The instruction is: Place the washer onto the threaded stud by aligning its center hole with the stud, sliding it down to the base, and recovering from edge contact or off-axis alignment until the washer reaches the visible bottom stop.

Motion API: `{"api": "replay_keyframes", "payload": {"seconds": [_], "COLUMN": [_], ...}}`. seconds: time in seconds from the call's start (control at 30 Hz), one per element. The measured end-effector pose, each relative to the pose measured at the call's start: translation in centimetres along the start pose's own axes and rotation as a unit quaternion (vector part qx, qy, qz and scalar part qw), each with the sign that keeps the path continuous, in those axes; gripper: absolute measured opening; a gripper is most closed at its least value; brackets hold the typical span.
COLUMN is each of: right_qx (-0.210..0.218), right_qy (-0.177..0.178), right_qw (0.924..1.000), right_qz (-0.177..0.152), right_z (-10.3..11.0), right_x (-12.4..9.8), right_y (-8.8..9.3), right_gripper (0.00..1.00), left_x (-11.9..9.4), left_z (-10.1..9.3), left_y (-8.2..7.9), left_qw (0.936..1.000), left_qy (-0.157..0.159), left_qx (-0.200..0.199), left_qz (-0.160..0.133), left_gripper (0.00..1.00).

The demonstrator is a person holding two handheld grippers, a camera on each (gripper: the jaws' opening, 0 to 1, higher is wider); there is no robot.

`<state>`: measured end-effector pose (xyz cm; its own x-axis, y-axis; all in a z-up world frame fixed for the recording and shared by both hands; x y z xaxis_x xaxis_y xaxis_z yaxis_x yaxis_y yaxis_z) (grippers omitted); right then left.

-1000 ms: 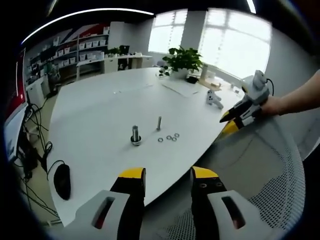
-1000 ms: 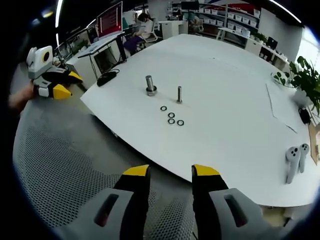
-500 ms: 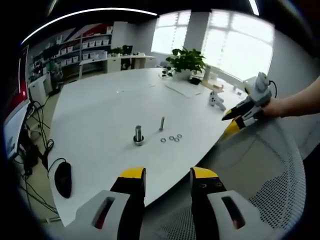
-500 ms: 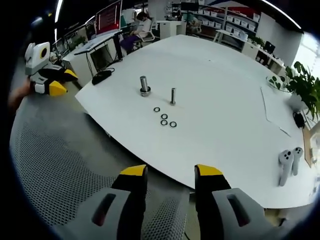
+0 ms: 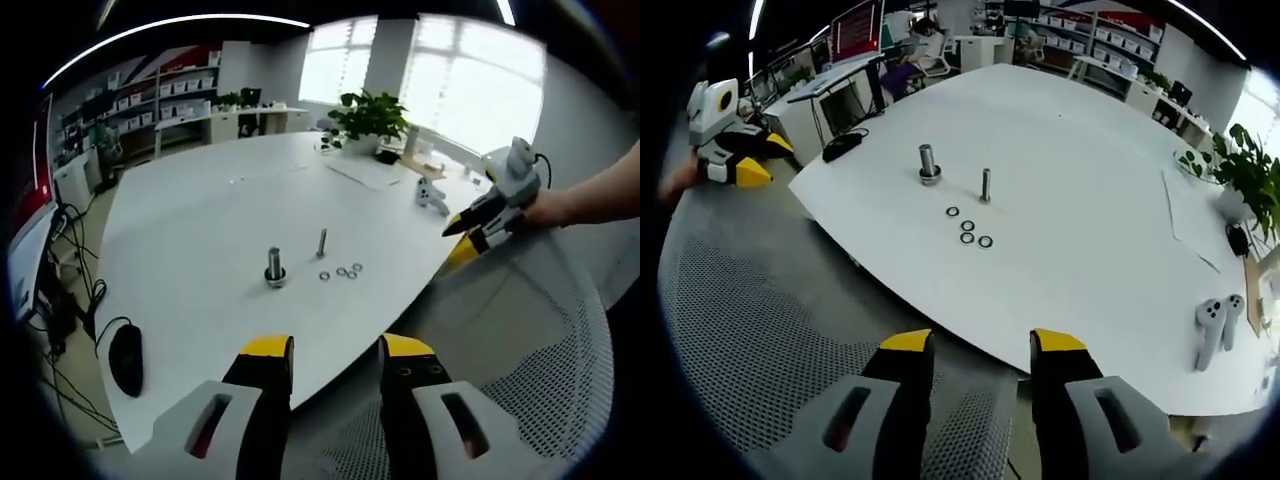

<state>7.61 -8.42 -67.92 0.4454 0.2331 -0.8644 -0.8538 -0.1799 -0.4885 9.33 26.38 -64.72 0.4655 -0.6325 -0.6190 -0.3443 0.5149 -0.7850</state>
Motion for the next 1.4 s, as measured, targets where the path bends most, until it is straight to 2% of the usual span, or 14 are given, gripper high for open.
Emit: {"api": "replay_keyframes", "payload": {"seconds": [0.13, 0.27, 0.3, 0.37, 0.47, 0.63, 0.7, 0.8, 0.9, 0.97, 1.17, 1.4], "right_qx": [0.009, -0.001, 0.025, 0.049, 0.038, -0.052, -0.081, -0.136, -0.126, -0.118, -0.092, -0.091], "right_qy": [0.0, -0.005, -0.017, -0.024, -0.021, -0.021, -0.026, -0.043, -0.043, -0.042, -0.04, -0.048], "right_qw": [0.9999, 1.0, 0.9995, 0.9982, 0.9989, 0.998, 0.9955, 0.9876, 0.9892, 0.9908, 0.9947, 0.9944], "right_qz": [-0.008, -0.005, -0.011, -0.025, -0.017, 0.028, 0.04, 0.065, 0.062, 0.052, 0.025, 0.024], "right_z": [-0.1, 0.1, 0.2, 0.0, -0.2, 0.3, 0.7, 1.3, 1.3, 1.2, 1.6, 2.8], "right_x": [-0.2, -0.1, -0.2, -0.3, -0.3, 0.7, 1.1, 1.8, 2.1, 2.3, 3.7, 6.0], "right_y": [-0.1, -0.2, -0.2, -0.5, -0.7, -1.0, -1.1, -1.1, -1.7, -2.3, -3.8, -4.7], "right_gripper": [0.42, 0.43, 0.44, 0.47, 0.48, 0.47, 0.47, 0.47, 0.47, 0.47, 0.47, 0.47], "left_x": [0.1, 0.0, 0.0, -0.1, 0.0, -0.1, -0.1, 0.1, 0.0, -0.1, 0.0, 0.0], "left_z": [0.0, 0.1, 0.1, 0.1, 0.0, -0.1, 0.1, -0.1, -0.1, 0.0, 0.0, -0.1], "left_y": [0.2, 0.1, 0.1, 0.2, 0.1, 0.3, 0.3, 0.3, 0.4, 0.3, 0.3, 0.3], "left_qw": [1.0, 1.0, 1.0, 1.0, 0.9997, 0.9995, 0.9995, 0.9991, 0.9989, 0.9992, 0.9989, 0.9989], "left_qy": [0.002, 0.001, 0.001, 0.002, -0.004, -0.003, -0.008, -0.005, -0.004, -0.006, -0.007, -0.007], "left_qx": [0.0, 0.003, 0.004, 0.004, 0.022, 0.029, 0.029, 0.037, 0.04, 0.035, 0.039, 0.04], "left_qz": [0.007, 0.003, 0.004, 0.004, 0.01, 0.014, 0.011, 0.021, 0.025, 0.018, 0.024, 0.025], "left_gripper": [0.31, 0.31, 0.31, 0.31, 0.31, 0.3, 0.3, 0.3, 0.3, 0.3, 0.29, 0.29]}}
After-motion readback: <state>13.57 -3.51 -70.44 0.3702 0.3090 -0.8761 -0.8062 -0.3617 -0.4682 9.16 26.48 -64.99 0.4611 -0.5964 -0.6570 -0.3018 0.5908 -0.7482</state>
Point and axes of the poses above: the point that each gripper's makers call its tool centre point, and the gripper's own axes: x roughly forward along the fingers, z roughly to its left, y roughly out of its underside, the point moved 10 cm from there along -x, roughly backward along the fingers, and after that the axes turned 14 degrees about x, right-handed, at the moved point
